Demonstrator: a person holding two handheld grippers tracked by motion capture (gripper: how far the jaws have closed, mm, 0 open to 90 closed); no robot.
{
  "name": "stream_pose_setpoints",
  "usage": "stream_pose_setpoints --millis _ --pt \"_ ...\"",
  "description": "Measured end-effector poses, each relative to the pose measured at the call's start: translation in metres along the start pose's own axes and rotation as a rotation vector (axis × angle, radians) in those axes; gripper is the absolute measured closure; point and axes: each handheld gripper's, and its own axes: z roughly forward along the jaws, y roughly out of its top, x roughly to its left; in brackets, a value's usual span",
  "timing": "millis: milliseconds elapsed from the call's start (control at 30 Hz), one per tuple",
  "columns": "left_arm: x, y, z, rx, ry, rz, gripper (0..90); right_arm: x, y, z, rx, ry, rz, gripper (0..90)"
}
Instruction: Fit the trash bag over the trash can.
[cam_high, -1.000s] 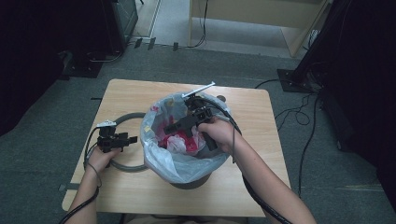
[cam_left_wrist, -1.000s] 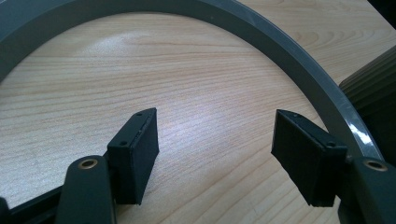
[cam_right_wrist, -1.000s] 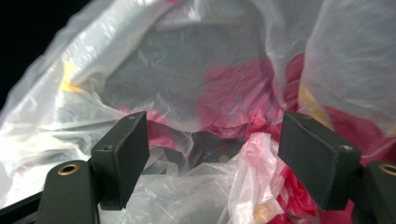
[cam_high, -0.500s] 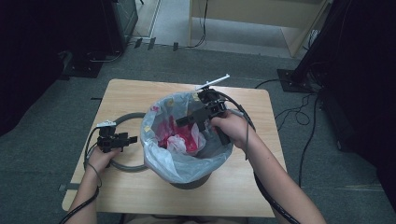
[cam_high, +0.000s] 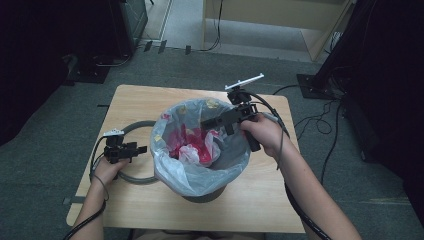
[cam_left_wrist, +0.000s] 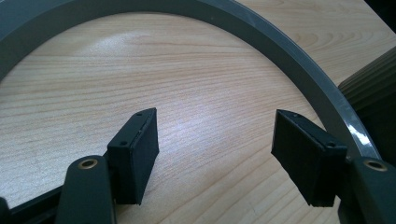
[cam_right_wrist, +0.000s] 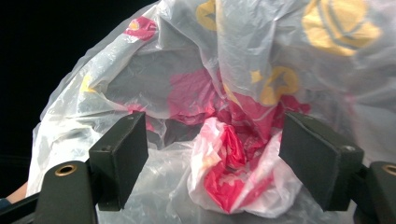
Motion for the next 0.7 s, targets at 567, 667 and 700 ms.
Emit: stream_pose_setpoints --millis 567,667,700 --pt "0.0 0.0 0.0 0.001 0.001 0.001 32.1 -0.009 -0.018 -0.05 -0.036 -0.011 -0.002 23.8" --pt "0.0 0.0 0.0 0.002 0.004 0.003 32.1 -0.014 -0.022 -0.06 -0.059 -0.016 0.012 23.8" --pt "0.0 0.0 0.0 0.005 0.005 0.007 32.1 -0.016 -0.023 -0.064 -0.063 -0.018 0.012 23.8"
